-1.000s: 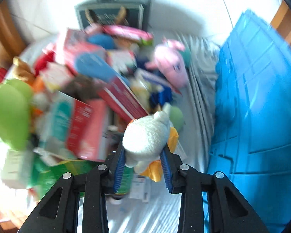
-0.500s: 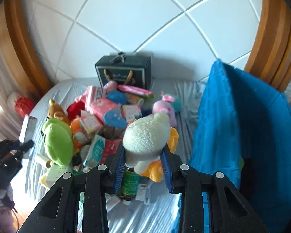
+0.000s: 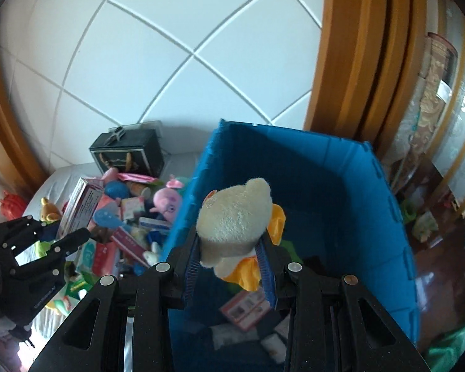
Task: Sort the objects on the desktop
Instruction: 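Carry the slim box and plush bunny over the blue crate with both tools, then open both tools to drop the slim box and bunny into the crate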
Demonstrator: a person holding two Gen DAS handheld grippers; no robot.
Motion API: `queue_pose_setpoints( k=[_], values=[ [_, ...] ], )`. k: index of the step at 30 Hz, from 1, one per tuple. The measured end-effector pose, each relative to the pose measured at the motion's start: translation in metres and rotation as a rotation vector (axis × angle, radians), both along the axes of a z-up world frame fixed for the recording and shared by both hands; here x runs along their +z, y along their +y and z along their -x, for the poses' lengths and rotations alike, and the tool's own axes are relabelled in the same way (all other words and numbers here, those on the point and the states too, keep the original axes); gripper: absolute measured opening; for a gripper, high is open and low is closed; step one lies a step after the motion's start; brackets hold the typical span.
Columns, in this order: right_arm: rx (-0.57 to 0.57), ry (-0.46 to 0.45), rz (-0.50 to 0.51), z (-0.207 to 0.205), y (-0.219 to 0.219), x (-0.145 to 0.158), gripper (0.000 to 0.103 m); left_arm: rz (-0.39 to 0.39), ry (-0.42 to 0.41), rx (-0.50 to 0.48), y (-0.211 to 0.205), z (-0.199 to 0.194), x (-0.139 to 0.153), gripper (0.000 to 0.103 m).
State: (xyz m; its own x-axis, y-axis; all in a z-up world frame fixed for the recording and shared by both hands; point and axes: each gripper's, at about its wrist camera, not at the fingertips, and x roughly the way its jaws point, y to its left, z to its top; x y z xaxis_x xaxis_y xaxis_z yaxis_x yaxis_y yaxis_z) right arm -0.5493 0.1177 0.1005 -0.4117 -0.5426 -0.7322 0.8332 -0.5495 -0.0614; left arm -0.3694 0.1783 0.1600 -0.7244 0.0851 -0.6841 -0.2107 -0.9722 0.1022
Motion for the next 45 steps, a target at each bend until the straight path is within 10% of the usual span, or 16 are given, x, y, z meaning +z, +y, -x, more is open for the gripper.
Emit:
queue_pose_setpoints(
  k=[7, 16, 24, 27, 40, 43, 45],
  values=[
    [-0.1, -0.036, -0.098, 0.108, 0.04, -0.032, 0.034, -0.004, -0.097, -0.056, 0.129, 0.077, -0.012, 0.018],
    [-0.129, -0.16, -0.214, 0.208, 0.039, -0.117, 0.034, 0.072, -0.323, 0.001, 0.213, 0.163, -0.099, 0.018],
    [-0.127, -0.179, -0.336, 0.236, 0.023, -0.212, 0.034, 0.208, -0.482, 0.103, 0.223, 0.208, -0.189, 0.018],
    [-0.145, -0.252, -0.369, 0.244, 0.024, -0.229, 0.034, 0.116, -0.639, 0.171, 0.208, 0.213, -0.216, 0.018],
    [-0.143, -0.245, -0.447, 0.243, 0.022, -0.245, 0.046, 0.14, -0.627, 0.219, 0.185, 0.22, -0.223, 0.018],
    [-0.144, -0.258, -0.46, 0.242, 0.018, -0.247, 0.076, 0.135, -0.64, 0.219, 0.184, 0.221, -0.226, 0.04],
    [-0.141, -0.257, -0.471, 0.241, 0.015, -0.25, 0.08, 0.145, -0.631, 0.202, 0.186, 0.221, -0.225, 0.074]
  ],
)
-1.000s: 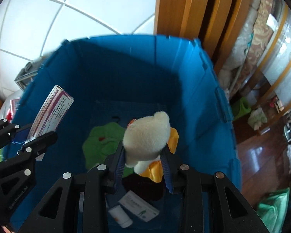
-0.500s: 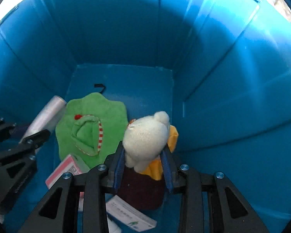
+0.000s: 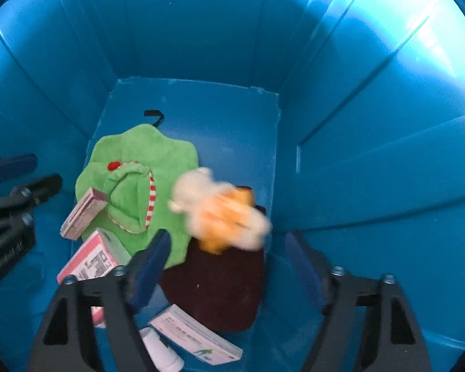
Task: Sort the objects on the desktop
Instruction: 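Open both tools to drop the slim box and bunny into the crate, then move both tools back over the pile on the bed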
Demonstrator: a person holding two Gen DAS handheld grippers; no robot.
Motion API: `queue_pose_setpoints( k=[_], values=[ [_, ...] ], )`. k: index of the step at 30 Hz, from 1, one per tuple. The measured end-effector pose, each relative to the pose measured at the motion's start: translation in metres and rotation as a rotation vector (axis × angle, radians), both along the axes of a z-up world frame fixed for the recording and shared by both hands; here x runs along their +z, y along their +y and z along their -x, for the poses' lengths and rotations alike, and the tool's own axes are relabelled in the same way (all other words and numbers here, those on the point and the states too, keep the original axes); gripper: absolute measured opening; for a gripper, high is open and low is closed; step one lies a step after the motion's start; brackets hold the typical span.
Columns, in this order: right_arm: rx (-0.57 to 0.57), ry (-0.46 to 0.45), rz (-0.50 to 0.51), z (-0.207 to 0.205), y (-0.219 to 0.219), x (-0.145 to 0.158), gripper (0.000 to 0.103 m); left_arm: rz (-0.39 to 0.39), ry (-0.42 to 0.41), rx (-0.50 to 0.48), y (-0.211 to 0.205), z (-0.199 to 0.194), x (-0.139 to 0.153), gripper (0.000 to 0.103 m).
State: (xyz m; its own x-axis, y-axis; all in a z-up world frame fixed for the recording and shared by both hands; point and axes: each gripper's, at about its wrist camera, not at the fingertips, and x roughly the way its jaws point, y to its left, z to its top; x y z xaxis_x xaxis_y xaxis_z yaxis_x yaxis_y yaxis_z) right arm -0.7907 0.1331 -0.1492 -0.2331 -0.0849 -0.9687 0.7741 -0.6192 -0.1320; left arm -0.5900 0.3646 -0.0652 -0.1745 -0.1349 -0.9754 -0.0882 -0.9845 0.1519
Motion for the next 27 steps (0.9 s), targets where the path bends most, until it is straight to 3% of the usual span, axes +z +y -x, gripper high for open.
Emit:
queue_pose_setpoints(
  k=[1, 3, 11, 17, 21, 27],
  values=[
    [0.006, -0.004, -0.006, -0.001, -0.001, -0.002, 0.082, 0.008, 0.013, -0.011, 0.002, -0.001, 0.001, 0.078],
    [0.015, -0.014, -0.018, -0.001, -0.002, -0.005, 0.102, 0.029, 0.028, -0.029, 0.005, -0.001, 0.001, 0.078],
    [0.056, -0.076, -0.087, -0.012, -0.009, -0.032, 0.103, 0.065, 0.051, -0.034, 0.003, -0.001, 0.004, 0.078],
    [0.044, -0.085, -0.06, -0.014, -0.007, -0.024, 0.103, 0.051, 0.096, -0.085, 0.006, -0.012, 0.021, 0.078],
    [0.043, -0.079, -0.026, -0.015, -0.01, -0.014, 0.103, -0.019, 0.17, -0.108, 0.007, -0.029, 0.059, 0.078],
    [0.013, -0.107, 0.032, -0.015, -0.011, -0.001, 0.103, -0.092, 0.279, -0.129, -0.01, -0.064, 0.141, 0.078]
  ],
)
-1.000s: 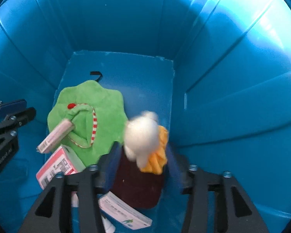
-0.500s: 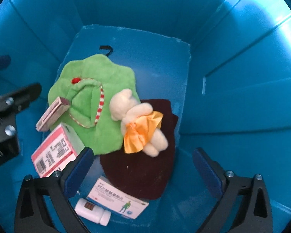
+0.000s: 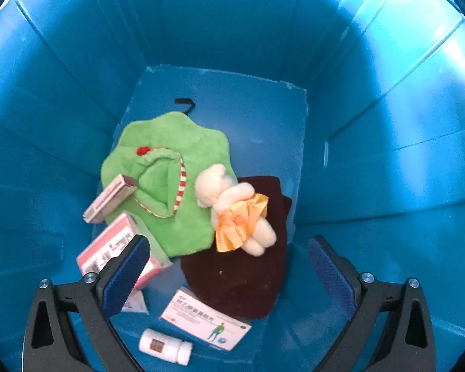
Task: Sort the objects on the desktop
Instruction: 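Move both tools back over the pile on the bed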
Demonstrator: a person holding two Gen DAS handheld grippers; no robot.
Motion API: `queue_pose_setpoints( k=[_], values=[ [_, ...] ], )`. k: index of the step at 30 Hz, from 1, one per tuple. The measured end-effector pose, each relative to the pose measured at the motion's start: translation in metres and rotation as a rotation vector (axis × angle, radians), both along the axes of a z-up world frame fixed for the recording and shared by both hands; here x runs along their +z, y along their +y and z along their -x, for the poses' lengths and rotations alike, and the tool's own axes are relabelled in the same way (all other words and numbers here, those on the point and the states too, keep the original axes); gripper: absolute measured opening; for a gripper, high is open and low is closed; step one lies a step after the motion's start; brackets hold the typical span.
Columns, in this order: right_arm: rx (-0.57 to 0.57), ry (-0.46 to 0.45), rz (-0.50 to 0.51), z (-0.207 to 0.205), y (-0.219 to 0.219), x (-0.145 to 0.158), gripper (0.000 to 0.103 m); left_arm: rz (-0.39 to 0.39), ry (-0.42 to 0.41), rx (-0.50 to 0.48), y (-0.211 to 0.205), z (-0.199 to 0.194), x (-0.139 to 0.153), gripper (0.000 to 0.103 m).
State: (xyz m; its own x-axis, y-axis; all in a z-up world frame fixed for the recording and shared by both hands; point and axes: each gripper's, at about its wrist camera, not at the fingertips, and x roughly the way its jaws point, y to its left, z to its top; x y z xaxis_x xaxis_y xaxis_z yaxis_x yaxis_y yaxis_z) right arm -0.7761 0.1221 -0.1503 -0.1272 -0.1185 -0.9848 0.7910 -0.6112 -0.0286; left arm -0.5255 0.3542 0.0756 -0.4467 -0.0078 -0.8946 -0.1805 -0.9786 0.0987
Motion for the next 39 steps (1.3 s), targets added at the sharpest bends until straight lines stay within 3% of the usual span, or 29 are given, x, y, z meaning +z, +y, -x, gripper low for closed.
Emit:
queue_pose_setpoints(
  k=[7, 14, 19, 25, 33, 36, 39],
  values=[
    [0.033, 0.025, 0.145, -0.021, 0.0, 0.053, 0.103, 0.003, 0.156, 0.076, -0.072, -0.063, 0.075, 0.079],
    [0.098, 0.06, 0.359, -0.082, 0.0, 0.134, 0.103, 0.04, 0.261, 0.254, -0.183, -0.143, 0.084, 0.079],
    [0.171, 0.099, 0.497, -0.149, -0.012, 0.181, 0.103, -0.002, 0.27, 0.398, -0.271, -0.202, 0.066, 0.079],
    [0.246, 0.097, 0.607, -0.232, -0.037, 0.203, 0.103, -0.002, 0.272, 0.566, -0.375, -0.277, 0.031, 0.079],
    [0.286, 0.111, 0.665, -0.328, -0.09, 0.194, 0.103, 0.073, 0.272, 0.748, -0.486, -0.366, -0.034, 0.079],
    [0.304, 0.089, 0.671, -0.359, -0.115, 0.18, 0.103, 0.075, 0.248, 0.817, -0.521, -0.386, -0.061, 0.079],
    [0.29, 0.074, 0.677, -0.383, -0.132, 0.164, 0.103, 0.026, 0.211, 0.861, -0.559, -0.405, -0.093, 0.079]
  ],
)
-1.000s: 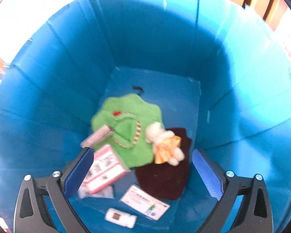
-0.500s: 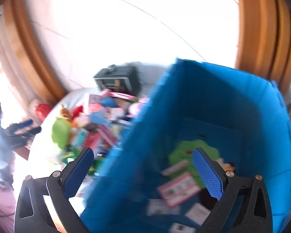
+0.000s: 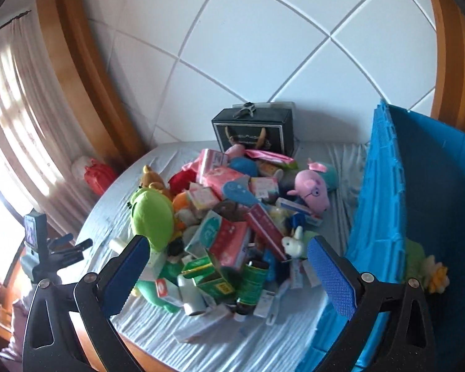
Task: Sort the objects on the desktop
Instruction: 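Move both tools back over the pile on the bed, then grasp the white paper roll with left tool while right tool grasps blue-bowed plush bunny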
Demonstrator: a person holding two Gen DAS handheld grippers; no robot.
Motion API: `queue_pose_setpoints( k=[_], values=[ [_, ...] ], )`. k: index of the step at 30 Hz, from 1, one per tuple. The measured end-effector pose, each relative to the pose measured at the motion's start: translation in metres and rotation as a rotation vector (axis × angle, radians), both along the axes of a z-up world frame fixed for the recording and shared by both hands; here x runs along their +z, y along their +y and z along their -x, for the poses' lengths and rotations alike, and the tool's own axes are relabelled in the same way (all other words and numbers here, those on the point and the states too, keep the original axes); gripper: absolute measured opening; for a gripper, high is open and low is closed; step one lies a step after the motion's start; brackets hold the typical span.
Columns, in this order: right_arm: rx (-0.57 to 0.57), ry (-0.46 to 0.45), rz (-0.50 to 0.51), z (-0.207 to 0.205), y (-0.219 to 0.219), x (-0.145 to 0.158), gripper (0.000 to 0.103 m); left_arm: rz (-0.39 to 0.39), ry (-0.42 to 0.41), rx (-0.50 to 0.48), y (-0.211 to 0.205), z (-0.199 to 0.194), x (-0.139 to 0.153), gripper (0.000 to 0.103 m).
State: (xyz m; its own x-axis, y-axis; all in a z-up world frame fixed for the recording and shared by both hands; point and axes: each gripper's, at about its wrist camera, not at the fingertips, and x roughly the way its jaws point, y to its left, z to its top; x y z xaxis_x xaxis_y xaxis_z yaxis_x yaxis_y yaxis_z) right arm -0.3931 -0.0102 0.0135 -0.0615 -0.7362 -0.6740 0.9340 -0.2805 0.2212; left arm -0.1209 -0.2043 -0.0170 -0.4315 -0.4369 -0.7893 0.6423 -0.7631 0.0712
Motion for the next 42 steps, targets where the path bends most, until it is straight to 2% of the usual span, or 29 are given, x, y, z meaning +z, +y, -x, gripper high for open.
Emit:
queue_pose_setpoints(
  k=[4, 7, 14, 18, 22, 25, 26, 27, 31, 33, 34, 35, 36, 37, 39, 42],
  values=[
    [-0.042, -0.037, -0.013, -0.012, -0.023, -0.028, 0.103, -0.068, -0.022, 0.045, -0.037, -0.018, -0.04, 0.079],
    [-0.095, -0.027, -0.061, -0.011, -0.038, -0.054, 0.103, -0.153, -0.021, 0.098, -0.063, -0.022, -0.07, 0.079],
    [-0.221, -0.066, -0.19, 0.019, -0.065, -0.113, 0.103, -0.348, -0.019, 0.261, -0.115, 0.001, -0.124, 0.079],
    [-0.266, -0.06, -0.268, 0.042, -0.085, -0.141, 0.103, -0.354, -0.042, 0.297, -0.123, 0.017, -0.141, 0.079],
    [-0.331, -0.079, -0.298, 0.07, -0.099, -0.168, 0.103, -0.383, -0.062, 0.329, -0.13, 0.032, -0.159, 0.079],
    [-0.373, -0.06, -0.332, 0.086, -0.108, -0.186, 0.083, -0.397, -0.078, 0.344, -0.135, 0.043, -0.171, 0.078],
    [-0.389, -0.066, -0.348, 0.092, -0.111, -0.194, 0.073, -0.401, -0.088, 0.35, -0.136, 0.047, -0.176, 0.077],
    [-0.395, -0.08, -0.355, 0.097, -0.114, -0.201, 0.07, -0.41, -0.099, 0.35, -0.137, 0.051, -0.181, 0.077],
    [-0.404, -0.139, -0.396, 0.112, -0.124, -0.233, 0.07, -0.455, -0.138, 0.353, -0.139, 0.063, -0.202, 0.077],
    [-0.409, -0.161, -0.416, 0.117, -0.129, -0.249, 0.066, -0.413, -0.168, 0.33, -0.134, 0.07, -0.205, 0.076],
    [-0.412, -0.169, -0.425, 0.119, -0.13, -0.255, 0.063, -0.388, -0.185, 0.314, -0.132, 0.074, -0.207, 0.074],
    [-0.426, -0.154, -0.439, 0.12, -0.13, -0.261, 0.053, -0.369, -0.195, 0.301, -0.13, 0.076, -0.208, 0.067],
    [-0.44, -0.128, -0.451, 0.122, -0.131, -0.264, 0.053, -0.361, -0.194, 0.291, -0.129, 0.076, -0.209, 0.058],
    [-0.437, -0.127, -0.445, 0.123, -0.131, -0.265, 0.052, -0.363, -0.185, 0.282, -0.128, 0.075, -0.209, 0.055],
    [-0.436, -0.124, -0.436, 0.123, -0.129, -0.264, 0.05, -0.372, -0.163, 0.273, -0.125, 0.071, -0.211, 0.052],
    [-0.439, -0.097, -0.424, 0.117, -0.126, -0.257, 0.048, -0.344, -0.134, 0.263, -0.118, 0.062, -0.208, 0.049]
  ],
)
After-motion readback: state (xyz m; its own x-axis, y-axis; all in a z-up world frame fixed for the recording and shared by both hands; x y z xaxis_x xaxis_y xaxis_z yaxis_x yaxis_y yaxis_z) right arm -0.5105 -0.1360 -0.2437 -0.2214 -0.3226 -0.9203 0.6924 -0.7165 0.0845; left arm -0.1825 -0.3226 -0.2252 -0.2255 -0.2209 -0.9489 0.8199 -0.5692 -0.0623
